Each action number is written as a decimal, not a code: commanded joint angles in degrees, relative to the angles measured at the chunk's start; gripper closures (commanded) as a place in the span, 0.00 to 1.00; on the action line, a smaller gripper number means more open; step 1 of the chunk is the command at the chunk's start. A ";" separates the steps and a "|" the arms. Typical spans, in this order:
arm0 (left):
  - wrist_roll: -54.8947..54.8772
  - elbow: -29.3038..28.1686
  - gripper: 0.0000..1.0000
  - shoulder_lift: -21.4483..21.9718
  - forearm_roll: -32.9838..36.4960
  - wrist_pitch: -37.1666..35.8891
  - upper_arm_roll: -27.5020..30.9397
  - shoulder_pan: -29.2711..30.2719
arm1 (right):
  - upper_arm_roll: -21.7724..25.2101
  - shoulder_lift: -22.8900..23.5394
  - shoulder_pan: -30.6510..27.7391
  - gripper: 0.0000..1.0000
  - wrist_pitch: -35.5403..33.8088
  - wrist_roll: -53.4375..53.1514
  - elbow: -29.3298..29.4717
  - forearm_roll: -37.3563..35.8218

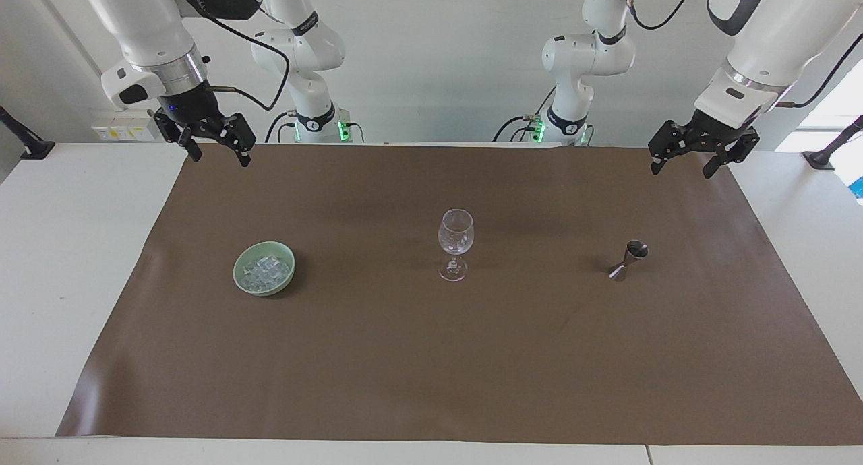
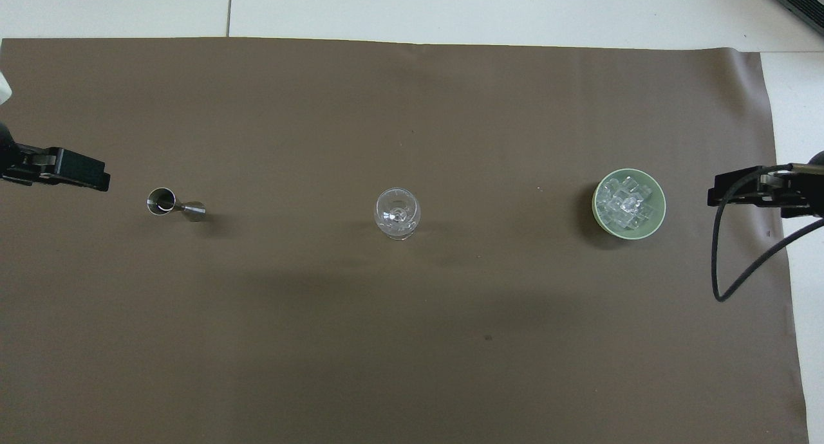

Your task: Pour wine and add ice with both arms

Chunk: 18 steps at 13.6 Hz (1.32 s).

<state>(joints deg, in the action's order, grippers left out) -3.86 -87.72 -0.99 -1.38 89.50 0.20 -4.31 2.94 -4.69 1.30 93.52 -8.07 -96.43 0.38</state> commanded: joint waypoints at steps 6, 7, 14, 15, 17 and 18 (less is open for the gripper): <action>-0.27 2.27 0.00 -2.51 0.32 4.11 0.42 -0.17 | -0.48 -0.94 -0.60 0.00 -0.01 1.13 -0.86 -0.29; -0.27 3.51 0.00 -3.65 0.24 4.10 0.42 -0.08 | -0.48 -0.94 -0.60 0.00 -0.01 1.13 -0.86 -0.29; -0.45 11.52 0.00 -11.57 0.15 4.89 0.42 0.18 | -0.48 -0.94 -0.60 0.00 -0.01 1.13 -0.86 -0.29; -0.45 11.26 0.00 -12.01 0.24 6.38 0.51 0.18 | -0.48 -0.94 -0.60 0.00 -0.01 1.13 -0.86 -0.29; -0.45 11.17 0.00 -12.80 0.06 7.53 0.51 0.27 | -0.48 -0.94 -0.60 0.00 -0.01 1.13 -0.86 -0.29; -0.45 10.82 0.00 -12.72 -0.11 9.01 0.51 0.18 | -0.48 -0.94 -0.60 0.00 -0.01 1.13 -0.86 -0.29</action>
<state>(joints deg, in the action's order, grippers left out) -3.86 -78.26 -12.73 -1.41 96.95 0.50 -4.16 2.94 -4.69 1.30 93.52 -8.07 -96.43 0.38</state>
